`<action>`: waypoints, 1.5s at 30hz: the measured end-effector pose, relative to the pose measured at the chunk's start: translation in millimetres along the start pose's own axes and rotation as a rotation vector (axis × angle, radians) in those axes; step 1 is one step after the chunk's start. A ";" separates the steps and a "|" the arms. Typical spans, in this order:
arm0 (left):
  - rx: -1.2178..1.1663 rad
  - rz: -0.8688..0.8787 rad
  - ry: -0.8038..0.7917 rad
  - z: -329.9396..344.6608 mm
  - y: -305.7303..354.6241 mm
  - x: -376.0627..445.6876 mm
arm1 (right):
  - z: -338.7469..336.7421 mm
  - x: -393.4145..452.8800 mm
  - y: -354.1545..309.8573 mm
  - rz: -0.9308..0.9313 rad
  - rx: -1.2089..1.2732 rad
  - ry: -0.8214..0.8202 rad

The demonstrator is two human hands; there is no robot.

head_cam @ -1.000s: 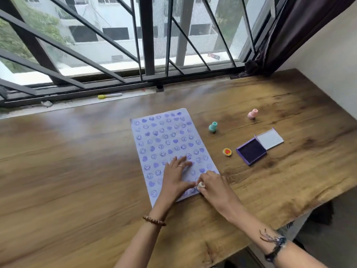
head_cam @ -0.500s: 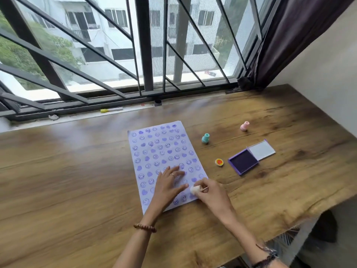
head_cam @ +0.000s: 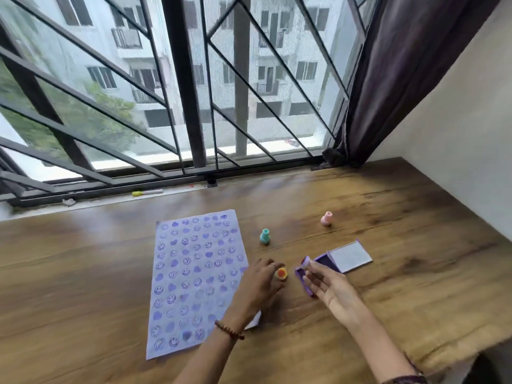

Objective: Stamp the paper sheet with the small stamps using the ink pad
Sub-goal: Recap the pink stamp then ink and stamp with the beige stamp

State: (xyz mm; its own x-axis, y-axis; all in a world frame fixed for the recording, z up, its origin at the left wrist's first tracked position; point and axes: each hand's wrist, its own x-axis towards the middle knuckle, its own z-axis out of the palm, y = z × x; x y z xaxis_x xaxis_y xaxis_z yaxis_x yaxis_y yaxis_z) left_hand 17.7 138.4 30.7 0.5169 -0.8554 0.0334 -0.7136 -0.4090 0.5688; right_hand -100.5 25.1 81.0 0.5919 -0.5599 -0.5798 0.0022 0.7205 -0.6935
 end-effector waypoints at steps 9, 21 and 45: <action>-0.707 -0.343 0.163 1.7 22.8 22.6 | -21.4 18.4 -8.9 -0.136 -0.380 -0.088; -1.200 -0.447 0.055 -6.4 31.9 33.8 | -14.5 31.6 -25.8 -0.481 -0.857 -0.221; -1.245 -0.407 0.257 36.0 34.0 72.8 | -12.4 94.2 -36.2 -0.278 -0.629 -0.187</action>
State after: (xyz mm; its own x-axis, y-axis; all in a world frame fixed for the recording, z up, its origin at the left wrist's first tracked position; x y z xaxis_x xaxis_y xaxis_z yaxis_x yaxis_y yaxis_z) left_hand 14.0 50.7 22.9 0.7605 -0.6026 -0.2418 0.3447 0.0591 0.9368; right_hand -54.9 -58.8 46.2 0.7658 -0.5681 -0.3015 -0.2592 0.1564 -0.9531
